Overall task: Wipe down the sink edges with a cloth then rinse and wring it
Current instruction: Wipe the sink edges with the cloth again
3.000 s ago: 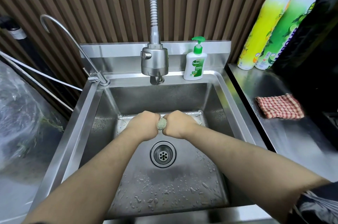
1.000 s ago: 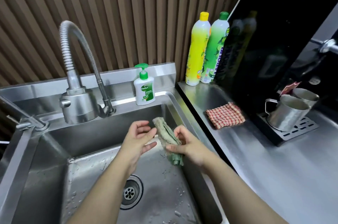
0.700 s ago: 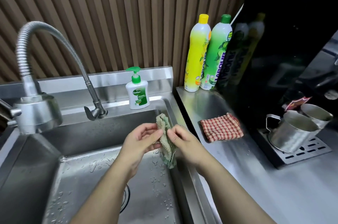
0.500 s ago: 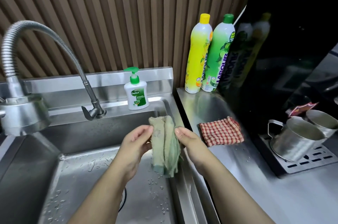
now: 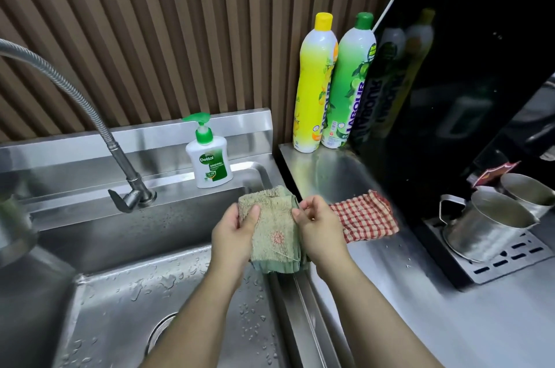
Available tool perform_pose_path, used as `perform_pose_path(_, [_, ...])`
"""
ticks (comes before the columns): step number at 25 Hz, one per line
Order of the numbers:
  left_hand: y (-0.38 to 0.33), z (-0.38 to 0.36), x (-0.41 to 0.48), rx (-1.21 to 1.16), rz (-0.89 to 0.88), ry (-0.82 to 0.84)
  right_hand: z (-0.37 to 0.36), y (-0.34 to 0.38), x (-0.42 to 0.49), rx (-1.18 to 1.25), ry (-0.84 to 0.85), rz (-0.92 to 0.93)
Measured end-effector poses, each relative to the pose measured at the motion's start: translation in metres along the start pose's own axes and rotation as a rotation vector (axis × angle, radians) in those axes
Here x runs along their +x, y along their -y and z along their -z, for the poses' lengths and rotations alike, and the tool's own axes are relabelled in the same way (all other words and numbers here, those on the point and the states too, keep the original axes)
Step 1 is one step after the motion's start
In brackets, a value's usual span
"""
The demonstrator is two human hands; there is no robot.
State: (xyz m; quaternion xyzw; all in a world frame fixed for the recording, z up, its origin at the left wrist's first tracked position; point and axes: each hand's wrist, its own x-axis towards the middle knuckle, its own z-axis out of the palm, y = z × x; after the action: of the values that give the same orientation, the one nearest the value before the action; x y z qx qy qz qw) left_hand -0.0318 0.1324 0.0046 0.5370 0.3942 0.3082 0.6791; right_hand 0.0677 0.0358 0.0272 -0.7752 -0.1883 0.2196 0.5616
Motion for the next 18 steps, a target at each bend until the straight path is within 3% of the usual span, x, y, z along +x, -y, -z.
perform_pose_path(3, [0.009, -0.007, 0.017, 0.32, -0.122, -0.057, 0.0, -0.004, 0.01, -0.237, -0.061, 0.045])
perform_pose_path(5, [0.01, -0.006, 0.033, 0.598, -0.226, -0.081, 0.004, -0.007, 0.024, -0.419, 0.012, 0.014])
perform_pose_path(8, [0.01, -0.007, 0.042, 0.608, -0.362, 0.003, 0.013, -0.007, 0.043, -0.715, 0.058, 0.157])
perform_pose_path(10, [0.013, -0.02, 0.035, 0.292, -0.198, 0.201, 0.009, -0.008, 0.042, -0.4, 0.006, 0.145])
perform_pose_path(12, [0.014, -0.031, 0.03, 0.087, 0.065, 0.207, -0.002, -0.01, 0.034, -0.001, 0.021, -0.068])
perform_pose_path(13, [0.016, -0.032, 0.031, 0.106, 0.09, 0.181, -0.005, -0.014, 0.033, 0.085, 0.025, -0.151])
perform_pose_path(14, [0.02, -0.028, 0.032, 0.222, 0.004, 0.16, -0.005, -0.02, 0.033, 0.065, 0.014, -0.171])
perform_pose_path(15, [0.027, -0.021, 0.034, 0.445, -0.2, 0.15, -0.003, -0.024, 0.032, -0.032, 0.009, -0.129])
perform_pose_path(17, [0.043, -0.007, 0.032, 0.964, -0.67, 0.17, 0.003, -0.026, 0.025, -0.267, -0.011, 0.061])
perform_pose_path(18, [0.05, 0.0, 0.03, 1.162, -0.789, 0.19, 0.005, -0.029, 0.02, -0.35, 0.021, 0.161])
